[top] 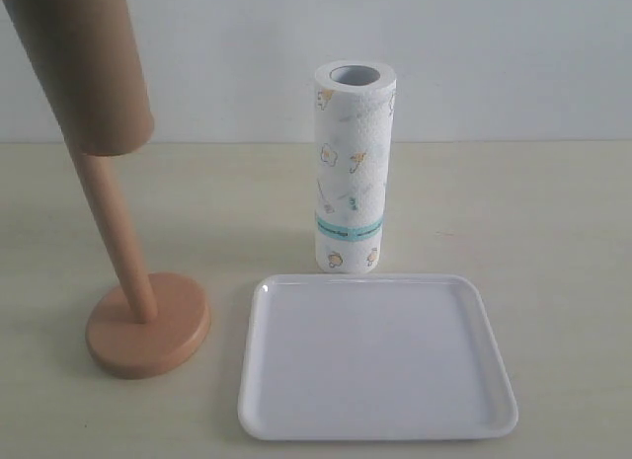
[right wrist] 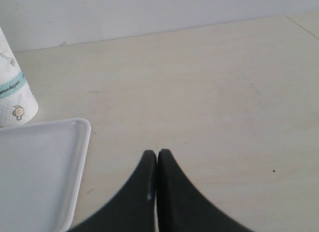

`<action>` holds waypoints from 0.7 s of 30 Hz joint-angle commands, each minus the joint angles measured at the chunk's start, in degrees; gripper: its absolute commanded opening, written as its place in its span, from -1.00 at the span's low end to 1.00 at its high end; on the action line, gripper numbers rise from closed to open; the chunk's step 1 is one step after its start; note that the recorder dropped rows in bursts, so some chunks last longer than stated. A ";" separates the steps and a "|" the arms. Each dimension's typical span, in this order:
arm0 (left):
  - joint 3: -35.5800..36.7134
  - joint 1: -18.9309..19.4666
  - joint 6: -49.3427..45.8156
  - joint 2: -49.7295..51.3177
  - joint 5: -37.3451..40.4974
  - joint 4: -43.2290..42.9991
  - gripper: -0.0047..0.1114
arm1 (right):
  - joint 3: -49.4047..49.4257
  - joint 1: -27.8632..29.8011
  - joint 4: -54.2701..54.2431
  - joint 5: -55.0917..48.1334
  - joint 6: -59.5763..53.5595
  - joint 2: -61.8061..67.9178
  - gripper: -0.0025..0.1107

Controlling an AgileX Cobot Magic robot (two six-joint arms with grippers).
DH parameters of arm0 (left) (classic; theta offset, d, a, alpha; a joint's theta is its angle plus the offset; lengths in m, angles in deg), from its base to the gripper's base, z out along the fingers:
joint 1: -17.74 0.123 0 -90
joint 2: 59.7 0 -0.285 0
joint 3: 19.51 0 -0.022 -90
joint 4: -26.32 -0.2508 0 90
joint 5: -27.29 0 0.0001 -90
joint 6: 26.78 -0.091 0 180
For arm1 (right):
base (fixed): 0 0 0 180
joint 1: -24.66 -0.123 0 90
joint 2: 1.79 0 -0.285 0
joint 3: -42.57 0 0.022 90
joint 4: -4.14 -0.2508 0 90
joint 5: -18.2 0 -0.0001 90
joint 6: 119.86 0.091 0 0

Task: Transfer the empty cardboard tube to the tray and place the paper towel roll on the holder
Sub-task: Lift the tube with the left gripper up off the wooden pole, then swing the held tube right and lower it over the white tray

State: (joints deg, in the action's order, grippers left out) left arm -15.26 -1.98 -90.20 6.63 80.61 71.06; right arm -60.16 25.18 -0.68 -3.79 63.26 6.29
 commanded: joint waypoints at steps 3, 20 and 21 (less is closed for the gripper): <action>-0.40 -4.42 1.56 3.79 -1.00 -5.17 -0.85 | -0.05 0.27 0.24 0.21 -0.11 -0.29 -0.96; -0.40 -24.98 24.04 29.11 -5.12 -45.29 -0.85 | -0.05 0.27 0.24 0.21 -0.11 -0.29 -0.96; -0.40 -25.43 24.47 29.88 -5.28 -46.20 -0.85 | -0.05 0.27 0.24 0.21 -0.11 -0.29 -0.96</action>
State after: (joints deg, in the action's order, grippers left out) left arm -15.31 -26.17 -67.77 34.42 76.50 27.60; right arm -60.16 25.18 -0.68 -3.79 63.26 6.29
